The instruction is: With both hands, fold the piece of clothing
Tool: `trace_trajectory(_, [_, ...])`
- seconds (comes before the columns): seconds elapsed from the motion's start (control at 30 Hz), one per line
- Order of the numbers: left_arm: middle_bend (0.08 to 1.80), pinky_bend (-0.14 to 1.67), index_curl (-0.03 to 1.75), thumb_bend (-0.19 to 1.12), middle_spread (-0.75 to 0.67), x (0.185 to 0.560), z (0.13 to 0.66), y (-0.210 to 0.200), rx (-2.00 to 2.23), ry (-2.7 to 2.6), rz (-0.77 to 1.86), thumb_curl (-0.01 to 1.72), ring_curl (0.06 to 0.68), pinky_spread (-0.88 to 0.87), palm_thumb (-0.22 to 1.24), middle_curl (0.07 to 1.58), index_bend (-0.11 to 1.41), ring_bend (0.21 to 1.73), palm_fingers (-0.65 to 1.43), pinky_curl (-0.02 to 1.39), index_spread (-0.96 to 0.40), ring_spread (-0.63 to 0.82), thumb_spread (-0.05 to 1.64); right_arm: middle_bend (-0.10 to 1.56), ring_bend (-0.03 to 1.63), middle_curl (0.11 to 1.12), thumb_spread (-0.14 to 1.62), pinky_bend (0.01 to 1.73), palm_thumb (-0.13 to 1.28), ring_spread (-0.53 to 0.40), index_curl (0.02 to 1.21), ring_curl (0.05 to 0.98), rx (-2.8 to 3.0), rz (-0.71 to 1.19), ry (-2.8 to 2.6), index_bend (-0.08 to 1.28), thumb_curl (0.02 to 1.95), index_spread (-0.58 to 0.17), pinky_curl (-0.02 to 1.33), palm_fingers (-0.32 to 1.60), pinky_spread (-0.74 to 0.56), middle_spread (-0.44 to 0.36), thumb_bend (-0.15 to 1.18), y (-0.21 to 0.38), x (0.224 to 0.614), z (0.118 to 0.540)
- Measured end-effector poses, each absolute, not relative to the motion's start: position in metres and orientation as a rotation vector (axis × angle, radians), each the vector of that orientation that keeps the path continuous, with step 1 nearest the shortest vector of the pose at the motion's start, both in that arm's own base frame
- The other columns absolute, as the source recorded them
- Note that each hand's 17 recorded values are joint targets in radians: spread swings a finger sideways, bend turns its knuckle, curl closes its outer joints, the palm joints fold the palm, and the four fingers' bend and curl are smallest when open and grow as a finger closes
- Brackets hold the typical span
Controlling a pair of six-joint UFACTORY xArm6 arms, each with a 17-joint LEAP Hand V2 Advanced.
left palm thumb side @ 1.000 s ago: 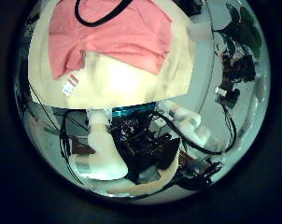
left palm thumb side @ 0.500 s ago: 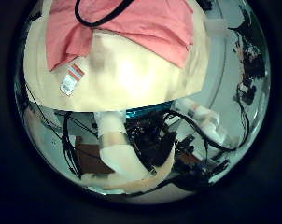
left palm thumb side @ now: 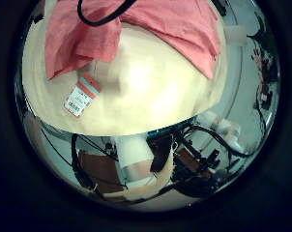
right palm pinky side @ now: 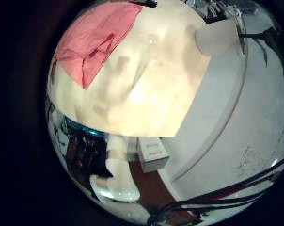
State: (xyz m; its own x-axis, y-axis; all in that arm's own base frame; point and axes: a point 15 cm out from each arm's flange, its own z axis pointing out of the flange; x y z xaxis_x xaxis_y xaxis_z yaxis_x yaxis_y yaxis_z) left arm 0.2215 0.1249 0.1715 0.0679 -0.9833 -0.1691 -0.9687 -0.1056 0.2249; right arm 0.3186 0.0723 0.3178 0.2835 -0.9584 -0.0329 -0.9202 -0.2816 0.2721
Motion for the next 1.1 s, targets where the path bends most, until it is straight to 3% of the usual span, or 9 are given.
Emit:
trace_trajectory(0.5, [0.22, 0.39, 0.29, -0.03, 0.23, 0.233, 0.139, 0.153, 2.369, -1.989, -0.437, 0.32, 0.207, 0.42, 0.13, 0.35, 0.17, 0.57, 0.12, 0.30, 0.08, 0.43, 0.88, 0.19, 0.28, 0.31, 1.02, 0.40, 0.13, 0.288, 0.30, 0.238, 2.348, -0.300, -1.704, 0.17, 0.27, -0.307, 0.30, 0.09, 0.40, 0.131, -0.02, 0.080, 0.316, 0.310])
trace_trajectory(0.67, [0.35, 0.31, 0.31, -0.02, 0.11, 0.240, 0.132, 0.155, 2.368, -1.965, -0.445, 0.32, 0.189, 0.36, 0.17, 0.39, 0.19, 0.53, 0.27, 0.27, 0.07, 0.36, 0.89, 0.19, 0.28, 0.31, 1.02, 0.40, 0.13, 0.286, 0.30, 0.240, 2.336, -0.313, -1.697, 0.17, 0.27, -0.307, 0.30, 0.09, 0.40, 0.128, -0.02, 0.078, 0.312, 0.307])
trace_trajectory(0.8, [0.52, 0.27, 0.34, -0.02, -0.02, 0.245, 0.125, 0.157, 2.359, -1.934, -0.464, 0.33, 0.187, 0.23, 0.21, 0.45, 0.19, 0.53, 0.47, 0.26, 0.03, 0.22, 0.90, 0.19, 0.27, 0.31, 1.02, 0.40, 0.13, 0.286, 0.30, 0.240, 2.332, -0.318, -1.694, 0.17, 0.27, -0.309, 0.30, 0.09, 0.40, 0.127, -0.02, 0.078, 0.312, 0.305])
trace_trajectory(0.93, [0.69, 0.46, 0.33, -0.01, -0.20, 0.253, 0.124, 0.161, 2.359, -1.920, -0.478, 0.33, 0.192, -0.13, 0.27, 0.49, 0.16, 0.65, 0.93, 0.28, -0.10, -0.11, 0.92, 0.20, 0.27, 0.31, 1.02, 0.39, 0.13, 0.281, 0.30, 0.242, 2.327, -0.318, -1.690, 0.16, 0.27, -0.310, 0.30, 0.09, 0.40, 0.120, -0.02, 0.076, 0.312, 0.303])
trace_trajectory(1.0, [0.77, 0.59, 0.36, 0.00, -0.29, 0.254, 0.126, 0.163, 2.362, -1.916, -0.479, 0.33, 0.235, -0.32, 0.32, 0.54, 0.20, 0.72, 1.16, 0.33, -0.19, -0.28, 0.96, 0.21, 0.28, 0.32, 1.02, 0.38, 0.13, 0.272, 0.29, 0.244, 2.329, -0.314, -1.688, 0.15, 0.27, -0.309, 0.30, 0.11, 0.40, 0.112, -0.02, 0.076, 0.313, 0.303])
trace_trajectory(1.1, [0.85, 0.72, 0.42, 0.00, -0.38, 0.255, 0.130, 0.163, 2.368, -1.919, -0.470, 0.33, 0.306, -0.50, 0.38, 0.60, 0.29, 0.84, 1.27, 0.39, -0.31, -0.42, 1.03, 0.22, 0.33, 0.32, 1.03, 0.39, 0.16, 0.245, 0.28, 0.256, 2.331, -0.318, -1.676, 0.14, 0.27, -0.313, 0.30, 0.17, 0.36, 0.098, -0.02, 0.075, 0.314, 0.299])
